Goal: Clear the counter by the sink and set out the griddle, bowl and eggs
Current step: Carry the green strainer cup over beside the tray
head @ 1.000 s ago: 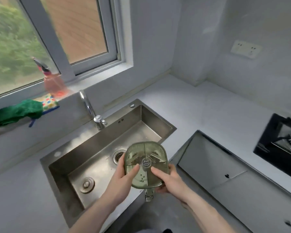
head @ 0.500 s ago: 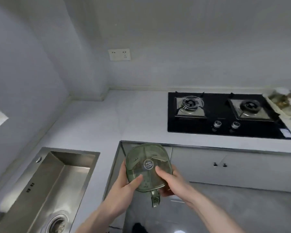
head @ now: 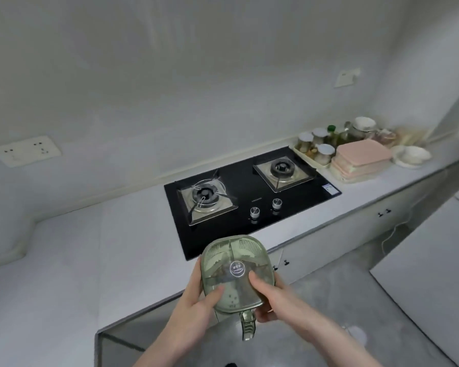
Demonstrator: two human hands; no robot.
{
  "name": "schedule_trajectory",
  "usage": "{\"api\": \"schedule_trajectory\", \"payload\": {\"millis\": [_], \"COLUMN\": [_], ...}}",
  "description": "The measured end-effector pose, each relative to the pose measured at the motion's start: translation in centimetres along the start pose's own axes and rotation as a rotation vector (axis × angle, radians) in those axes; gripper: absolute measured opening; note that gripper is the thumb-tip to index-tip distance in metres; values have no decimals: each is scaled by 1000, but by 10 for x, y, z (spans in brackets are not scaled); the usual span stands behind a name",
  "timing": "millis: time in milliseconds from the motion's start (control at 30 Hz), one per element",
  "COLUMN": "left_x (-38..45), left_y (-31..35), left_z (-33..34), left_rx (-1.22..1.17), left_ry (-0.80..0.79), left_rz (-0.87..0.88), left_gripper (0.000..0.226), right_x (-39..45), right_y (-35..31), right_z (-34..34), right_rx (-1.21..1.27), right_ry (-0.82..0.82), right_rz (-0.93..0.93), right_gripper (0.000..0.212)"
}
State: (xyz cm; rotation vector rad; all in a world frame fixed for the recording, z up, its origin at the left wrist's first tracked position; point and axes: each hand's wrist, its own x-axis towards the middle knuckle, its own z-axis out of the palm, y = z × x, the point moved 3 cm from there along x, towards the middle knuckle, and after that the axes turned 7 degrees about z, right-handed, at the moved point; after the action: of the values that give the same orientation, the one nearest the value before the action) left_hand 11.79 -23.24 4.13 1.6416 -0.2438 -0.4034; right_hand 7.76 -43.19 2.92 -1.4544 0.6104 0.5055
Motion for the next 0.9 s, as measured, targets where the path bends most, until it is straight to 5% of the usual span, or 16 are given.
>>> {"api": "schedule_trajectory", "payload": {"millis": [500,900], "left_x": [150,242], "left_y": [14,41], "left_z": [96,235], "left_rx": [78,132], "left_ry": [-402,-435], "left_rz": [-24,2], "left_gripper": [67,60], "right_x": [14,33], "right_y": [-20,-41], "right_z": [-107,-256], "right_rx": [277,325], "right_ry": [296,353], "right_rz": [2,-41], "right_gripper": [52,45]}}
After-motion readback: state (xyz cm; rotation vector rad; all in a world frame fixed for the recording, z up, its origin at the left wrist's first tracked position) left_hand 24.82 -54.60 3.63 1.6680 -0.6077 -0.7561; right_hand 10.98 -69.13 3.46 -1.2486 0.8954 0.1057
